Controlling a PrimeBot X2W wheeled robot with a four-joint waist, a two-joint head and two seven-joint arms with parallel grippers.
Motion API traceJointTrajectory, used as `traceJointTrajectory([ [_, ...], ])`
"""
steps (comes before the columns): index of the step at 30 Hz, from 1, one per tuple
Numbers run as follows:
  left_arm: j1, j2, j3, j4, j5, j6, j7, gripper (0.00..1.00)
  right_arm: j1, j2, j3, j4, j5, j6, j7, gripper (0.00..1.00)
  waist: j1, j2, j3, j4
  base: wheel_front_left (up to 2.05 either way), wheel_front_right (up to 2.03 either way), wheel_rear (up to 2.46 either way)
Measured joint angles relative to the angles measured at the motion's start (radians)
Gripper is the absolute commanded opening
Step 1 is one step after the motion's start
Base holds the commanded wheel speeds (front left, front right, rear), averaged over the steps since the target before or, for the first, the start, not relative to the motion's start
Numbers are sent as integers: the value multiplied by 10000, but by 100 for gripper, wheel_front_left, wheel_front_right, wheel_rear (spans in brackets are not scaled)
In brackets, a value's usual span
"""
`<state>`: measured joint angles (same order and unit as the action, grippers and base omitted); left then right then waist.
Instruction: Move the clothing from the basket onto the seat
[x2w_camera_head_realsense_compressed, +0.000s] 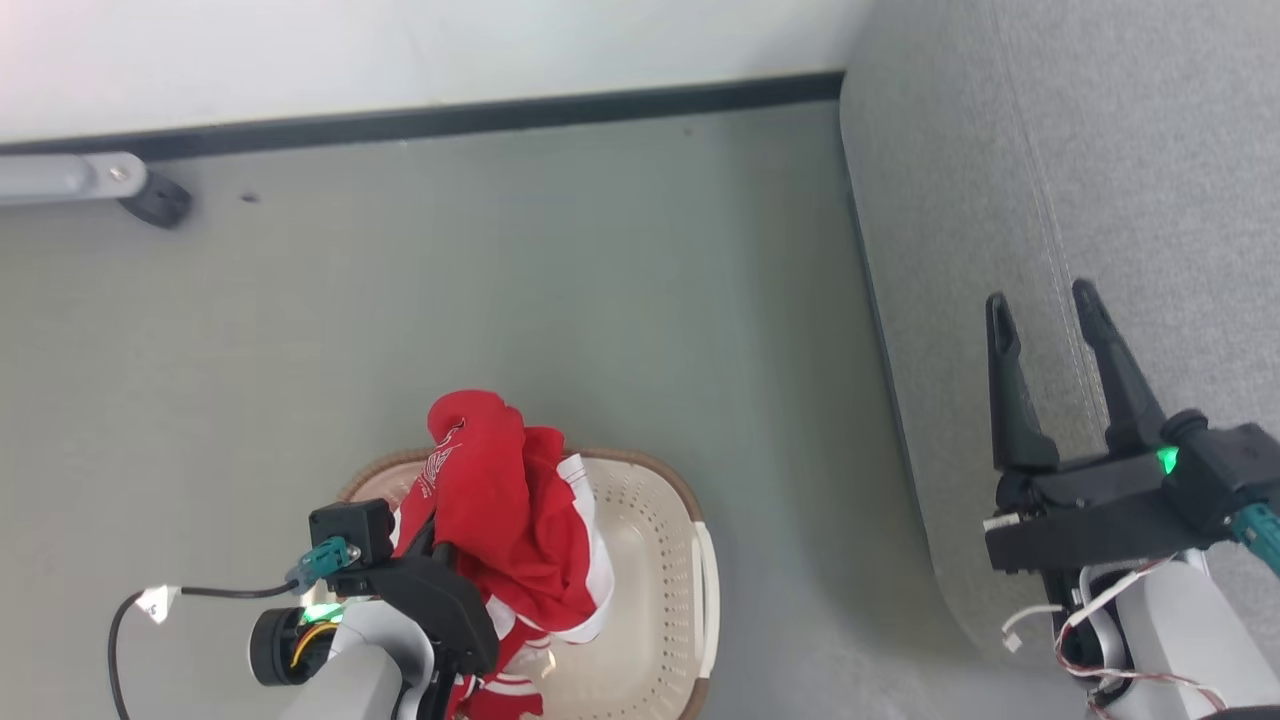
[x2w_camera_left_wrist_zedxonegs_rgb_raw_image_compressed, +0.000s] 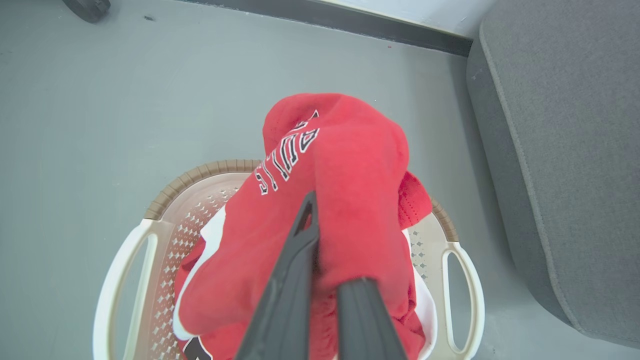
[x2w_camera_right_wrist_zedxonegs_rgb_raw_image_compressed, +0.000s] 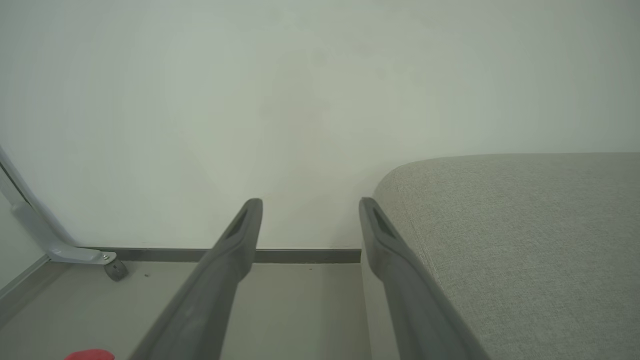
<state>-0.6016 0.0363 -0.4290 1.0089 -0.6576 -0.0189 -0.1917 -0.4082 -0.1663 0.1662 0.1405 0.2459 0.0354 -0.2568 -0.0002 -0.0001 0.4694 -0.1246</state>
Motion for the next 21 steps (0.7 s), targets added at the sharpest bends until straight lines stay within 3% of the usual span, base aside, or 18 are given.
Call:
traceJointTrajectory([
  [14,548,8,71,-828,8,-253,-506,0,1333,4,-109,591,17,2,2,100,-1,-1,-1868,768,0,0,0],
  [21,828,326,244,-1781,334,-253,-545,0,2125,84,-46,685,77,35,2,100,-1,0,-2828,992,0,0,0],
])
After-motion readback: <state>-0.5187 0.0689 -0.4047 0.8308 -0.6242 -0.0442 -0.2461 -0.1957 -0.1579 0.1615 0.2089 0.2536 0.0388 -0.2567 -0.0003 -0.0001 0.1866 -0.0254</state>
